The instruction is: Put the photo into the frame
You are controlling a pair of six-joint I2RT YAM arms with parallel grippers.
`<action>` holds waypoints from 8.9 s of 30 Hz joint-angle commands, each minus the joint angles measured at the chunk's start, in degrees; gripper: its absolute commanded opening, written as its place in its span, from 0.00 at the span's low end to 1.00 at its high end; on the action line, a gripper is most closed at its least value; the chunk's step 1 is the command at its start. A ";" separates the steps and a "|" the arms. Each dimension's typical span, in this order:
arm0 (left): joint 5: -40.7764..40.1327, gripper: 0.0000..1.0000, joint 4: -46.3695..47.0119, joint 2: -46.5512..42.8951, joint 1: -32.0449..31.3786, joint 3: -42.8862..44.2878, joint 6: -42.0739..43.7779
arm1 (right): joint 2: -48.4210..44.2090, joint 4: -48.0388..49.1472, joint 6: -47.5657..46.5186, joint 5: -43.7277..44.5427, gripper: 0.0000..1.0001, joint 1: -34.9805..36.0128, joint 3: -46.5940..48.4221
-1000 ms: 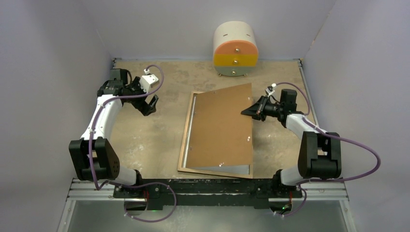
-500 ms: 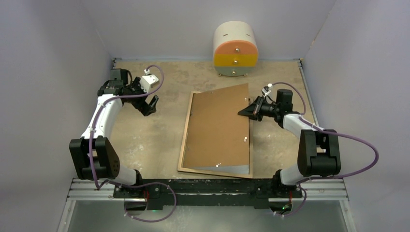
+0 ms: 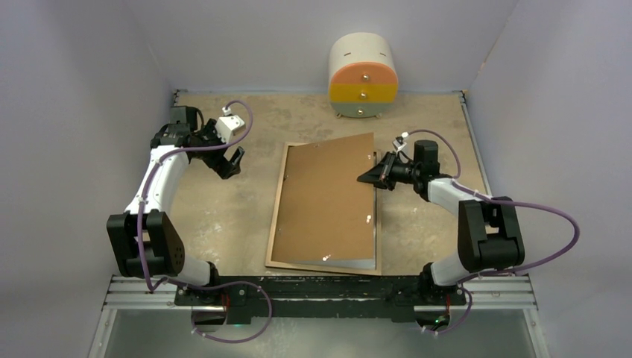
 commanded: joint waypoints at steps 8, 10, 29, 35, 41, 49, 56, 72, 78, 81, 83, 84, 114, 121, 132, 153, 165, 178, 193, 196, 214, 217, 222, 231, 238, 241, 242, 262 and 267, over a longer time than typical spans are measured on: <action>0.90 1.00 0.43 0.74 -0.32 -0.86 1.41 | -0.50 -1.70 0.16 13.99 0.41 5.29 1.91; 1.06 1.00 0.23 1.22 -0.32 -0.83 1.27 | -0.61 -4.00 -1.23 16.82 0.53 6.53 3.10; 1.19 1.00 -1.65 1.01 -0.32 -3.05 5.00 | 2.21 -31.67 -9.98 42.75 0.99 14.42 15.60; 1.31 1.00 -2.05 1.22 -0.32 -2.93 5.00 | 0.23 -36.41 -12.27 48.18 0.99 14.78 18.90; 2.06 1.00 -2.54 1.71 -0.32 -2.84 4.00 | -2.27 -39.14 -14.12 54.50 0.99 14.78 21.90; 12.28 1.00 -2.27 6.82 -0.52 -3.22 -2.69 | -12.26 -10.00 -4.91 32.09 0.99 13.94 8.53; 17.87 0.75 -1.63 15.46 -5.16 -5.07 -5.76 | -7.16 -5.85 -5.72 38.71 0.81 31.90 10.19; 21.04 0.35 1.61 21.39 -10.05 -7.79 -7.66 | 12.88 7.73 -7.16 39.98 0.51 52.97 11.67; 21.33 0.30 2.24 22.61 -10.69 -8.14 -7.82 | 17.13 7.55 -8.53 39.77 0.53 54.00 14.12; 20.77 0.27 2.28 23.12 -10.85 -8.03 -7.82 | 18.34 7.54 -8.41 39.60 0.53 54.35 14.68; 20.30 0.25 2.28 23.40 -11.08 -7.95 -7.90 | 19.11 8.01 -8.11 39.35 0.53 54.58 14.70; 20.21 0.24 2.24 23.50 -11.12 -7.87 -7.83 | 19.45 8.14 -7.87 39.18 0.53 54.74 14.71; 16.82 0.11 3.21 21.59 -12.89 -7.64 -7.93 | 23.33 11.69 -3.66 39.37 0.51 56.97 14.40; 16.46 0.08 2.42 21.05 -12.97 -7.77 -7.03 | 23.87 11.80 -4.26 40.98 0.50 56.97 15.19; 15.72 0.07 1.81 20.13 -13.23 -7.66 -6.68 | 24.63 14.49 -3.62 42.27 0.48 56.97 14.97; 19.53 0.02 1.46 18.78 -10.82 1.19 -12.77 | 9.66 9.57 -6.09 40.31 0.52 48.44 13.17; 23.46 0.05 5.58 23.93 -10.60 0.74 -16.39 | 19.90 9.84 -8.96 33.21 0.48 35.50 22.19; 23.44 0.02 5.38 27.57 -10.60 -0.74 -13.51 | 30.76 11.60 -6.90 30.07 0.43 35.35 29.73; 21.78 0.00 5.68 27.38 -10.60 -2.82 -12.51 | 33.94 12.54 -4.85 32.89 0.39 37.10 30.75; 21.31 0.00 5.60 27.41 -10.60 -3.17 -12.19 | 34.66 12.49 -4.48 33.41 0.38 37.10 31.51; 16.63 0.00 6.55 26.60 -10.60 -4.77 -10.46 | 38.55 14.01 -0.96 33.79 0.33 37.10 34.30; 16.45 0.00 6.42 26.44 -10.64 -4.87 -10.11 | 39.01 14.37 -0.58 34.09 0.32 37.10 34.48; 16.11 0.00 6.13 26.08 -10.60 -4.95 -9.45 | 39.33 14.83 -0.55 35.25 0.31 37.10 34.56; 15.75 0.00 5.93 25.72 -10.60 -5.47 -8.65 | 40.08 14.34 -1.28 37.09 0.30 37.10 35.73; 15.42 0.00 5.07 24.82 -10.60 -5.69 -8.01 | 40.62 15.19 -1.28 35.71 0.30 37.10 36.64; 15.75 0.00 3.49 23.61 -10.17 -4.51 -7.69 | 39.23 16.85 -0.48 33.94 0.29 37.10 35.44; 16.00 0.00 3.02 23.11 -9.82 -4.00 -7.45 | 38.48 17.48 -0.09 32.89 0.29 37.14 35.00; 20.44 0.72 2.91 23.29 -9.27 -4.18 -8.35 | 24.29 2.82 -5.51 39.48 0.56 28.36 33.59; 18.98 0.56 3.60 25.52 -9.37 -4.63 -8.20 | 27.52 0.67 -7.39 40.68 0.51 26.88 35.40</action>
